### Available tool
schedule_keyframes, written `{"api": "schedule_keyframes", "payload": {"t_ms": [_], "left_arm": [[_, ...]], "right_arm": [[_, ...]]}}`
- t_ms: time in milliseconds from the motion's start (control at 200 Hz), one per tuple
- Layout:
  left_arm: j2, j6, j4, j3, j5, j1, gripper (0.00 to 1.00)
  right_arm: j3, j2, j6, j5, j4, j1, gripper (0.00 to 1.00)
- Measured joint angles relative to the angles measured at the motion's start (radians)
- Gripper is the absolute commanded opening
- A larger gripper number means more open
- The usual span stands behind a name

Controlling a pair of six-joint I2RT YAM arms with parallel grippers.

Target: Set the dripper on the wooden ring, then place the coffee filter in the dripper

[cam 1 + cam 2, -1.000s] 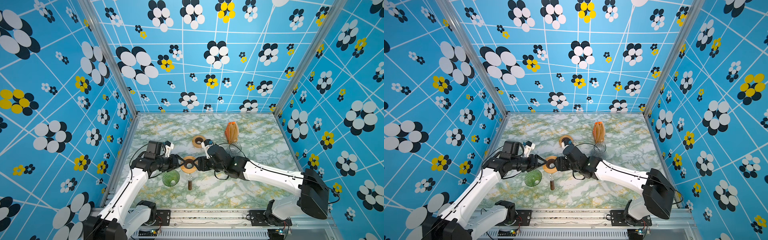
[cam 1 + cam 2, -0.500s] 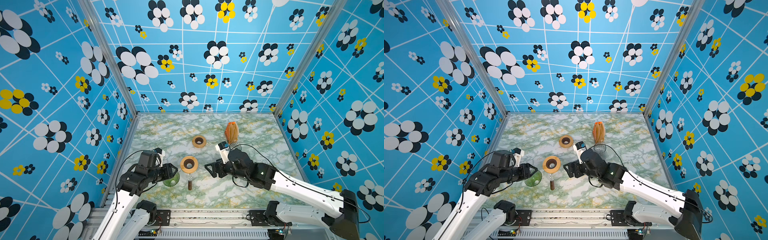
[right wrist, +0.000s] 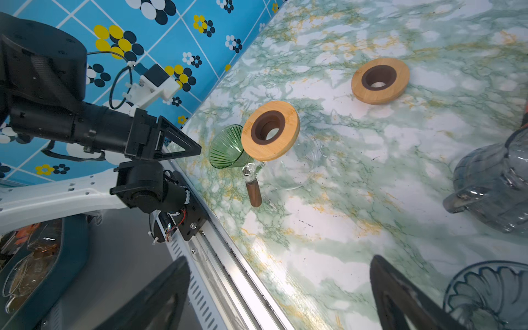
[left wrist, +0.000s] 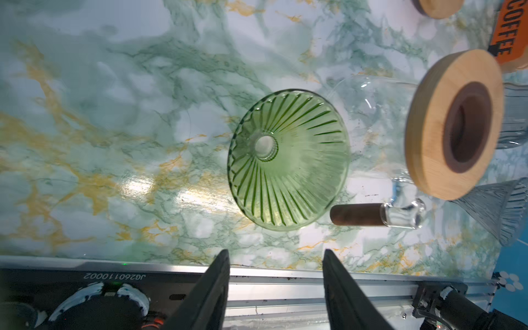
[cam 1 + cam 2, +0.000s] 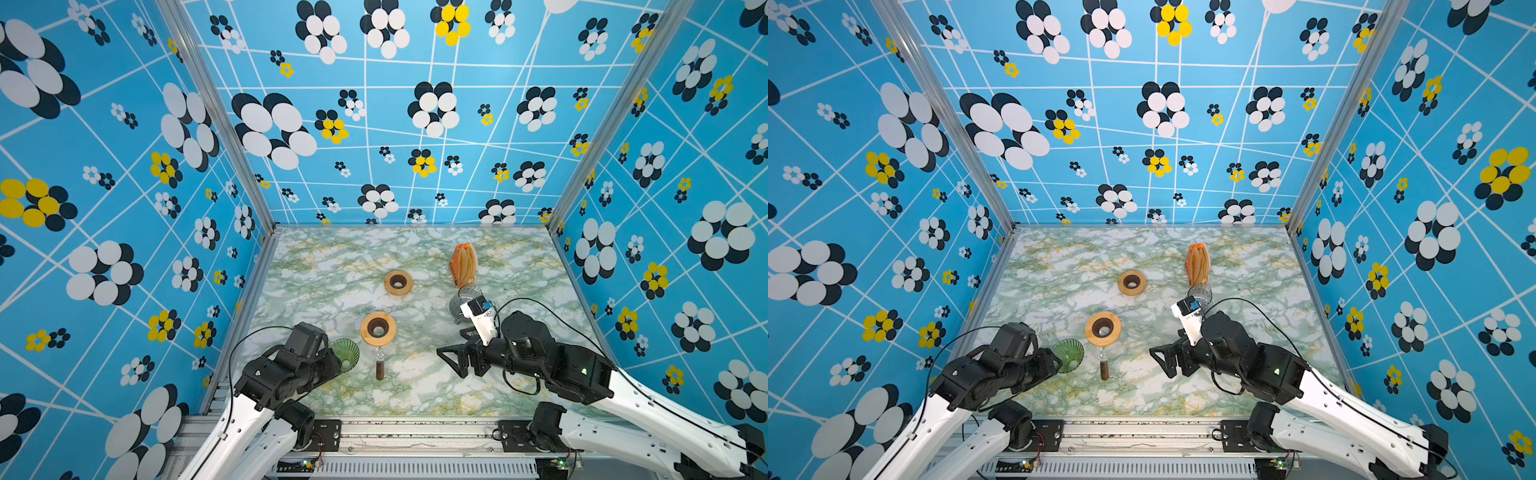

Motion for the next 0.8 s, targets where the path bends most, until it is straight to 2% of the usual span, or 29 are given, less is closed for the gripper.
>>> {"api": "schedule_keyframes", "payload": {"t_ms": [340,710,745,800], "left_arm": [[0.008,-0.09,0.154,-0.122,-0.002,0.009,0.5],[0.031,-0.104,0.273,-0.198,0.04,0.096,0.44],[0.031,-0.104,0.28,-0.203,0.046,0.103,0.38],[0.031,-0.103,0.29,-0.21,0.05,0.113,0.36]], "right_arm": [[-0.036,-0.051,-0.006,0.052,-0.039,0.0,0.99],[-0.047,-0.045,-0.006,0.086,-0.045,-0.001,0.99],[-0.051,-0.045,-0.006,0.087,-0.045,-0.001,0.99],[-0.056,-0.045,-0.006,0.09,-0.045,-0.001,0.99]]}}
